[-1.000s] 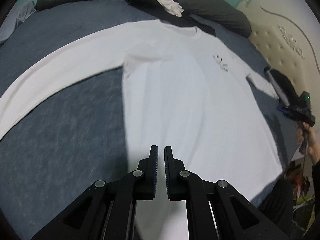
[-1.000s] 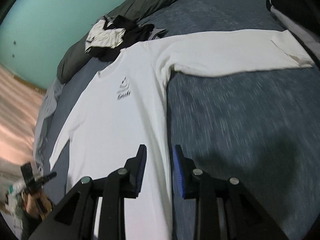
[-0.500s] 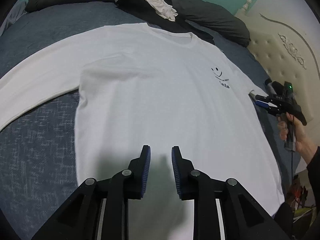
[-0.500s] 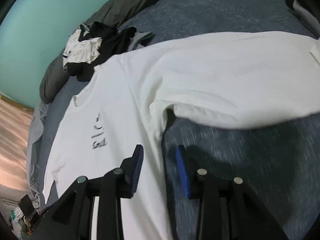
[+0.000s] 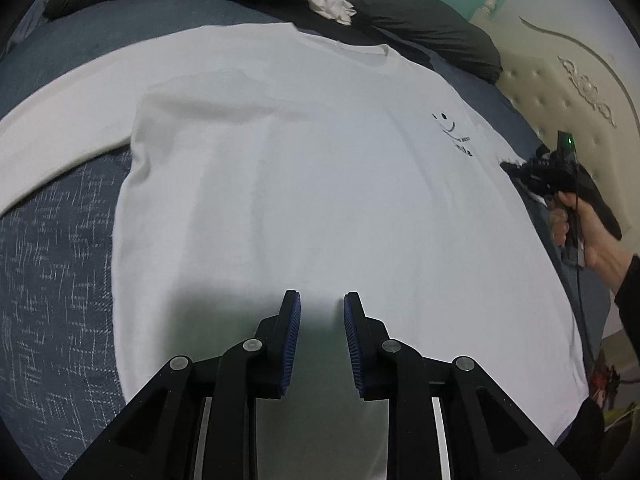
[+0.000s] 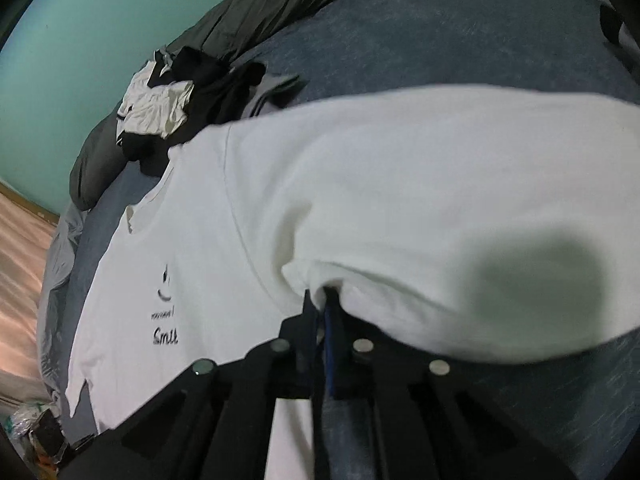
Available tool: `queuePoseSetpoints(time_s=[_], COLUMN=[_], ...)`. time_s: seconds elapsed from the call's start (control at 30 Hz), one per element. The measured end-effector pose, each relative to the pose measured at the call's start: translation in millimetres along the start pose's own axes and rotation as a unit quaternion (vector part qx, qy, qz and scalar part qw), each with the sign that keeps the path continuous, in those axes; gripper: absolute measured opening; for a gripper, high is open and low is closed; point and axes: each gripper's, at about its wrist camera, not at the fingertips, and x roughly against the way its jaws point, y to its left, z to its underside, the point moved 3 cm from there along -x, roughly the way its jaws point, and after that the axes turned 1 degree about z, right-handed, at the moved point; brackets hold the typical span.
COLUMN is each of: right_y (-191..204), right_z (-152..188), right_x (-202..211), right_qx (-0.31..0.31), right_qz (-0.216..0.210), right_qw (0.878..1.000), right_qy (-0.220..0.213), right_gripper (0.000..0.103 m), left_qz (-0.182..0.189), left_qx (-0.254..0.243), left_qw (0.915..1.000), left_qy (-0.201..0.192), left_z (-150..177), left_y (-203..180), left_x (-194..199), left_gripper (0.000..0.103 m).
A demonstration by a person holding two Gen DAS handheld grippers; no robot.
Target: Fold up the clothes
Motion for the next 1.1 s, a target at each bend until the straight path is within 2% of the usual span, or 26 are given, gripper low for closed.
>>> queuePoseSetpoints(time_s=[0.4, 0.6, 0.7, 0.73, 0.87, 1.1], right_y=[0, 0, -1, 0, 0, 0], right_z=[-22, -20, -18, -15, 10, 83], right_x=[-11, -14, -7, -2, 21, 56], right_qx=[0.022, 0.029, 0.028, 0.032, 0.033, 0.041], right_qz=[0.031, 0.031, 0.026, 0.026, 0.015, -0.019], right_qw=[0.999, 0.999, 0.999, 0.999, 0.999, 0.997], right_qy=[-0.004, 0.015, 0.021, 0.019, 0.025, 0.067], right_gripper=[0.002, 0.002, 0.005, 0.01, 0.025, 0.026], left_qz=[0.012, 0.017, 0.02, 0.02, 0.023, 0.032], left_qx=[0.0, 0.004, 0.007, 0.007, 0.007, 0.003], left_qw=[0.9999, 0.9998, 0.9998, 0.9998, 0.9997, 0.9995], left_qy=[0.002, 0.002, 0.002, 0.002, 0.001, 0.0], left_z=[3, 2, 2, 2, 3, 4], left_y=[-5, -3, -3, -3, -5, -12], left_x=[-3, -6, -8, -8, -6, -5], left_gripper=[0.024, 0.024, 0.024, 0.024, 0.024, 0.024])
